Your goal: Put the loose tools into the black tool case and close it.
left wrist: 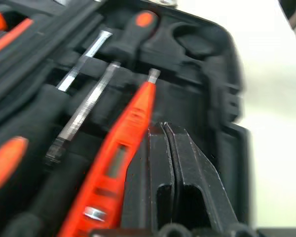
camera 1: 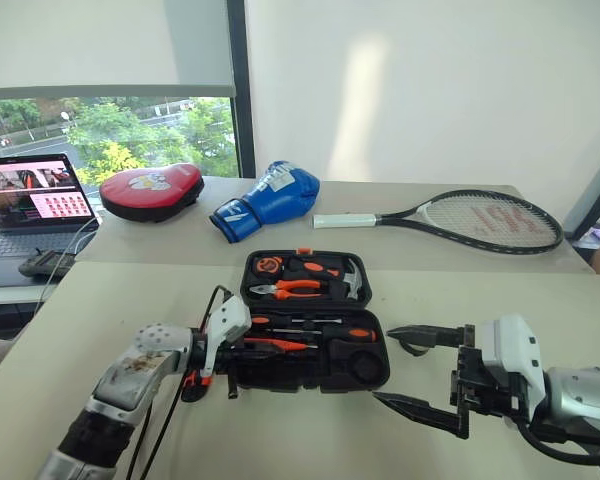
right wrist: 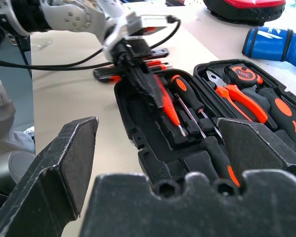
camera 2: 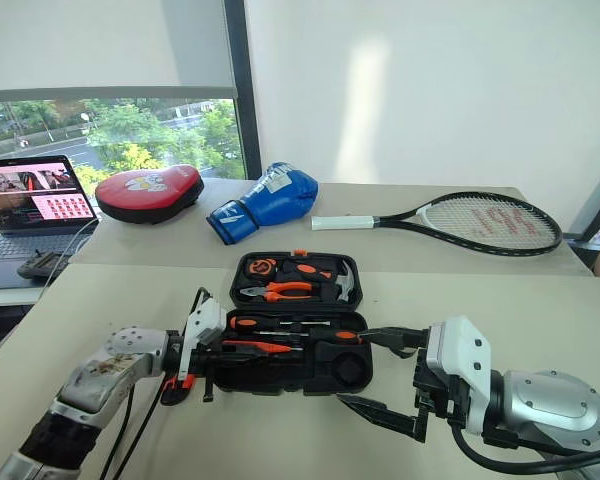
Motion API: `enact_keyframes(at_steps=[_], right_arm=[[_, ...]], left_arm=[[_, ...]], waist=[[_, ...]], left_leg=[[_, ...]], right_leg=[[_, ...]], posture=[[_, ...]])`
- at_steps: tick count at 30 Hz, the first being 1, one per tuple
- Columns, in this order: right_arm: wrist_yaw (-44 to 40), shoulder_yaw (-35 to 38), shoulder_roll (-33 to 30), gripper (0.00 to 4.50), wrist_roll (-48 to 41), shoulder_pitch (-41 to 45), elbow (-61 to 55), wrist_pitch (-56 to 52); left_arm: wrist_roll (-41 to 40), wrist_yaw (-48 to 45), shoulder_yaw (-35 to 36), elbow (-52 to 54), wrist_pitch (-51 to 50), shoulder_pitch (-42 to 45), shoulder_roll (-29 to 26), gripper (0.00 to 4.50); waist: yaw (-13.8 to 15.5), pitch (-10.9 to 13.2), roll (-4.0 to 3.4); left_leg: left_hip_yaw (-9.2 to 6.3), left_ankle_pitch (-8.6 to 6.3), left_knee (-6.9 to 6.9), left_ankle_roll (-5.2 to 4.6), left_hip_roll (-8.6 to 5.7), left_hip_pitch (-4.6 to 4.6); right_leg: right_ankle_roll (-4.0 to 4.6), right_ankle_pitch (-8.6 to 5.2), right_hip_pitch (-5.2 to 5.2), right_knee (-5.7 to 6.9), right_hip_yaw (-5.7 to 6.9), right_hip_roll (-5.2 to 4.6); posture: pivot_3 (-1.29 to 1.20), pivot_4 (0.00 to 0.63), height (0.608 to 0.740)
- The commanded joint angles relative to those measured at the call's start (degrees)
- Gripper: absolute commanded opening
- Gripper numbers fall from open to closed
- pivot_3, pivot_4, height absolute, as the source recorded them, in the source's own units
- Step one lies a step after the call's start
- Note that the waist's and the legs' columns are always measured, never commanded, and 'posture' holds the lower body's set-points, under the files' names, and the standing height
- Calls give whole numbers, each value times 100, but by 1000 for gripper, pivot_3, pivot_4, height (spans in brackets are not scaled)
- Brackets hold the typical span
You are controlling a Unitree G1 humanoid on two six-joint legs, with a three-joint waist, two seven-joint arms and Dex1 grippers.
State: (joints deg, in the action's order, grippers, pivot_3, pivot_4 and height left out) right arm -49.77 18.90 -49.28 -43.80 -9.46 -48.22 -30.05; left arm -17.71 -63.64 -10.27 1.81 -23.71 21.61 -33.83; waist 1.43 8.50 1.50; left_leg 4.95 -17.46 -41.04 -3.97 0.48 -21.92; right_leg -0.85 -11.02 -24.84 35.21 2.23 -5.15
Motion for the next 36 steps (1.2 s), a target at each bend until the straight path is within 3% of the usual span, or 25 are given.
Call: enact_keyframes(at_steps=[1, 6, 12, 17, 21, 28, 30, 34, 36], right_arm=[[1, 200, -76, 4500, -77, -19, -130, 55], [31, 210, -87, 4500, -69, -33, -138, 60], [83, 189, -70, 4500, -35, -58, -149, 90], [117, 78, -56, 4500, 0, 14, -123, 101], [101, 127, -90, 4500, -52, 22, -114, 87], [84, 162, -134, 4500, -88, 11, -111, 58], [86, 162, -140, 4500, -97, 8, -120, 54], [81, 169, -163, 4500, -125, 14, -134, 41], [65, 152, -170, 4500, -123, 19, -123, 46]], left_arm=[[224, -39, -125, -357, 239, 137, 14, 86], [-6, -358, -42, -354, 298, 185, -14, 86], [-1076, -101, 792, -141, -849, 503, 106, 86], [-1157, 439, 900, -173, -1395, 594, 283, 86], [-1038, 392, 692, 193, -1308, 195, 236, 86], [13, 1063, 48, -297, -743, -82, 331, 86], [-54, 1175, 61, -317, -942, -42, 436, 86], [-722, 1383, 335, -194, -2324, 22, 662, 86], [-597, 1306, 190, -83, -2285, -46, 536, 86]], waist=[[-9, -1, -1], [-22, -2, -3], [-53, -1, -2], [-42, -1, -2], [-59, -1, -2], [-32, -5, -9], [-31, -7, -8], [-51, -24, -30], [-69, -30, -38]], left_leg=[[0, 0, 0, 0, 0, 1], [1, 0, 2, 0, 2, 7], [-3, 0, 0, 0, 7, -4], [-5, 0, -3, -1, -1, -3], [-5, 2, -1, 4, -1, -4], [-5, -2, 5, -3, -1, 23], [-5, -5, 10, -6, 4, 68], [-4, -3, 10, -5, 15, 77], [-3, -3, 13, -4, 16, 77]], right_leg=[[0, 0, 0, 0, 0, 1], [0, 0, 3, 1, 0, 0], [0, 0, -5, 2, 2, 0], [-6, 3, 2, -1, 2, -1], [-7, 3, 2, -4, 2, -1], [-6, 3, 26, -11, 2, -5], [1, -2, 68, -15, 1, -9], [1, -3, 69, -10, -4, -13], [-7, 2, 67, -8, -4, -10]], posture=[[0, 150, 740], [0, 150, 740], [0, 150, 740], [0, 150, 740], [0, 150, 740], [0, 150, 740], [0, 150, 740], [0, 150, 740], [0, 150, 740]])
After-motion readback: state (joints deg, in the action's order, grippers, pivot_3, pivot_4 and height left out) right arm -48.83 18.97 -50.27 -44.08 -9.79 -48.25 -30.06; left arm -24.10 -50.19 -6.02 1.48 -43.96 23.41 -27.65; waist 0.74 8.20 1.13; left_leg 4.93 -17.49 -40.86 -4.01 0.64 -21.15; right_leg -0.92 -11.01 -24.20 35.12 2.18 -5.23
